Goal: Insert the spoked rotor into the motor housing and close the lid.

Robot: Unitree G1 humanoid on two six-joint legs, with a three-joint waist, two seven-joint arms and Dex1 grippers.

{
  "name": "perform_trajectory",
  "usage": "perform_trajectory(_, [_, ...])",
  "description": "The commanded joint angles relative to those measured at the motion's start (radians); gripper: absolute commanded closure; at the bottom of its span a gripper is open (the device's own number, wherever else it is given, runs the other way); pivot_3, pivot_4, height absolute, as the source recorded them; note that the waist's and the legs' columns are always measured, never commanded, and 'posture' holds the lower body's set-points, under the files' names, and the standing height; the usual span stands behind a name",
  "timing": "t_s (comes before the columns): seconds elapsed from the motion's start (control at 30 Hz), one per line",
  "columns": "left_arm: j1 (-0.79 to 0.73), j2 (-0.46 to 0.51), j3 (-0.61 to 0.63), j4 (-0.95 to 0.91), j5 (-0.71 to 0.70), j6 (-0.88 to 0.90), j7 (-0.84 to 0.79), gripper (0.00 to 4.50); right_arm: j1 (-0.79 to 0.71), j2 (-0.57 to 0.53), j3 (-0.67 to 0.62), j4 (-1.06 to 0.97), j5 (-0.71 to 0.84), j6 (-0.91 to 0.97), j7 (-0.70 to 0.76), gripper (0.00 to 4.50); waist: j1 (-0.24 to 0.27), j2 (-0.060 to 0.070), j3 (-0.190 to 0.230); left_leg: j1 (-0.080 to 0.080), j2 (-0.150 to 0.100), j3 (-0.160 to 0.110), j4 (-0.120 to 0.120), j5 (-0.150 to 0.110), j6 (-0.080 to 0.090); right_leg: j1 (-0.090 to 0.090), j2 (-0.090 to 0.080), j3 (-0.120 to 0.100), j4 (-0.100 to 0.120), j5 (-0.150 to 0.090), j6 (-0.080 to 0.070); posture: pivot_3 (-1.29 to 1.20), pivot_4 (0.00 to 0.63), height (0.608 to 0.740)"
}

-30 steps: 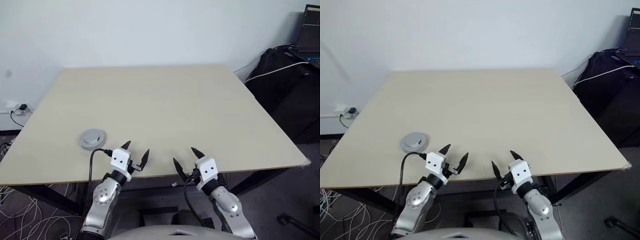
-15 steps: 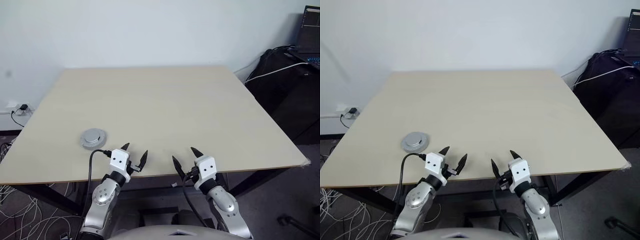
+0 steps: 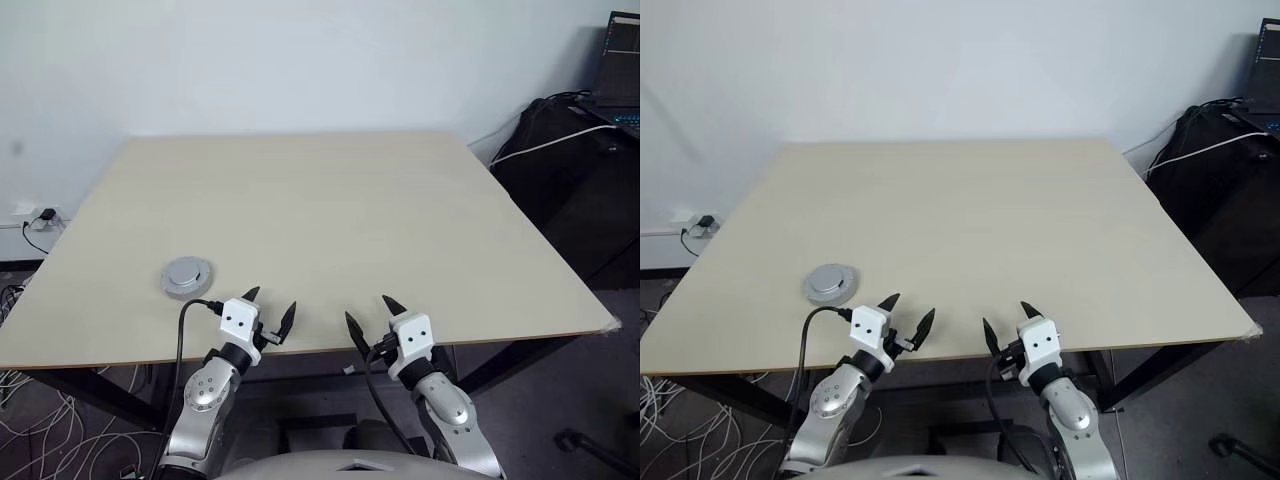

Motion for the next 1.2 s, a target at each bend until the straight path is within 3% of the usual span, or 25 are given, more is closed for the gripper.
perform_trajectory(0.03, [-0.013, -0.003, 0.002, -0.048, -0.003, 0.001, -0.003, 0.03, -0.005, 0.004, -0.004, -0.066, 0.005, 0.009, -0.005, 0.0, 0.0, 0.0, 0.0, 0.0, 0.0, 0.0, 0.0, 0.0, 0.0, 0.0, 0.0, 0.0, 0.0, 0.0, 0.0, 0.0, 0.0, 0.74])
perform_trajectory(1.2, [-0.01, -0.005, 0.002, -0.054, -0.008, 0.015, -0.008, 0.03, -0.005, 0.008, -0.005, -0.067, 0.003, 0.018, -0.006, 0.0, 0.0, 0.0, 0.0, 0.0, 0.0, 0.0, 0.0, 0.0, 0.0, 0.0, 0.0, 0.0, 0.001, 0.0, 0.0, 0.0, 0.0, 0.74])
